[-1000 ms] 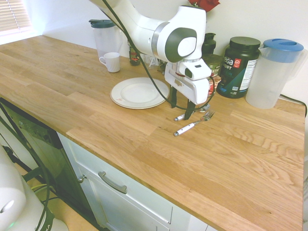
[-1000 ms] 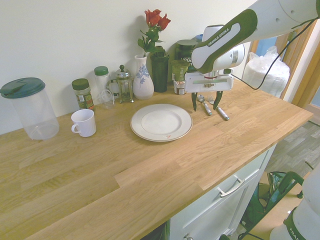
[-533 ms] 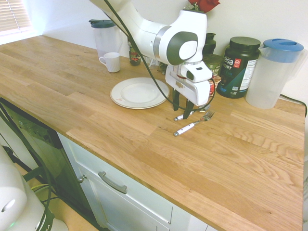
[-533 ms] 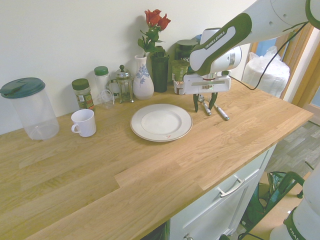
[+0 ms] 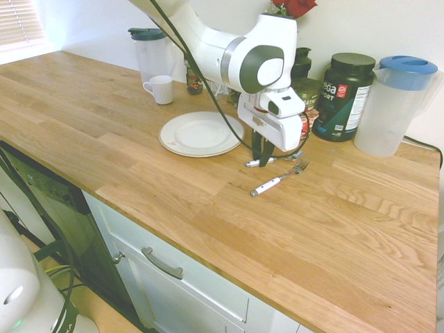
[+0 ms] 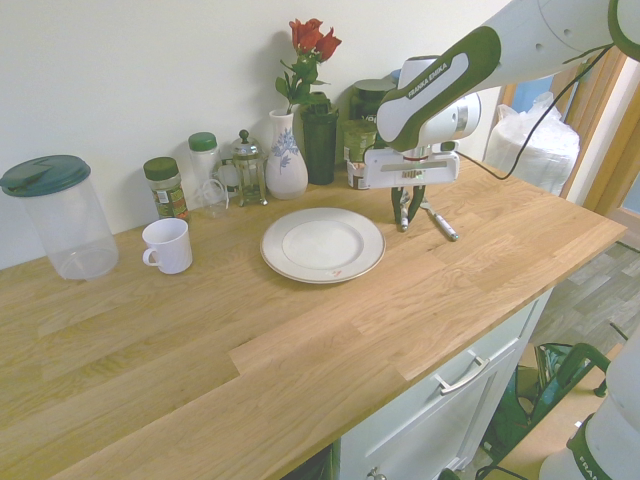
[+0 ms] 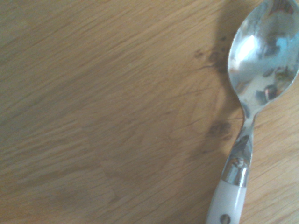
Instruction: Put the spoon into the plate
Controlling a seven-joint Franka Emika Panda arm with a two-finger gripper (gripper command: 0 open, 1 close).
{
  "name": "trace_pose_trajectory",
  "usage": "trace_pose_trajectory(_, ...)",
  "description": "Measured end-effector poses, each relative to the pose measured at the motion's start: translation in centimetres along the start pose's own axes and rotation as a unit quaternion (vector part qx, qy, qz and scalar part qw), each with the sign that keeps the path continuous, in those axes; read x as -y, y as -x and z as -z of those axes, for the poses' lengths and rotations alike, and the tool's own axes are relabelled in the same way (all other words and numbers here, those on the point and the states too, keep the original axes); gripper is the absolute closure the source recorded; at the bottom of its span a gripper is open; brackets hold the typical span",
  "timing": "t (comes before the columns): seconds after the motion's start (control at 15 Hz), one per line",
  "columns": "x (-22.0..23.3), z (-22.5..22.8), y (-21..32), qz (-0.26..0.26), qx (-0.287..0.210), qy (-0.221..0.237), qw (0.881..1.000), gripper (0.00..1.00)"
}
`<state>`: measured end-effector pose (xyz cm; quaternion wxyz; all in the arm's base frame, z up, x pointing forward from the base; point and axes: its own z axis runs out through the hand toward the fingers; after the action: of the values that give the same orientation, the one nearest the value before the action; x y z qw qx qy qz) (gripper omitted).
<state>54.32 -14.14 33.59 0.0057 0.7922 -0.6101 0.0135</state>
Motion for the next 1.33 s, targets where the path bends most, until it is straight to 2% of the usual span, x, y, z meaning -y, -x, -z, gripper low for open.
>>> trace_pose_trajectory(0.47,-0.4,0.5,-0.8,-0.006,-0.002,-0.005,1.0,1.0)
trace_pose_trajectory(0.67,-0.3,5.3,-0.2,0.009,-0.013,-0.038,0.999,1.0)
trace_pose_trajectory(0.8,-0.3,10.0,2.5,0.053,-0.016,-0.057,0.997,1.0)
trace_pose_trajectory(0.93,0.1,13.1,7.9,0.118,-0.016,-0.064,0.991,1.0)
trace_pose_trajectory(1.13,0.1,13.1,15.1,0.216,-0.016,-0.059,0.975,1.0)
trace_pose_trajectory(1.33,0.7,11.8,18.3,0.307,-0.021,-0.057,0.95,1.0)
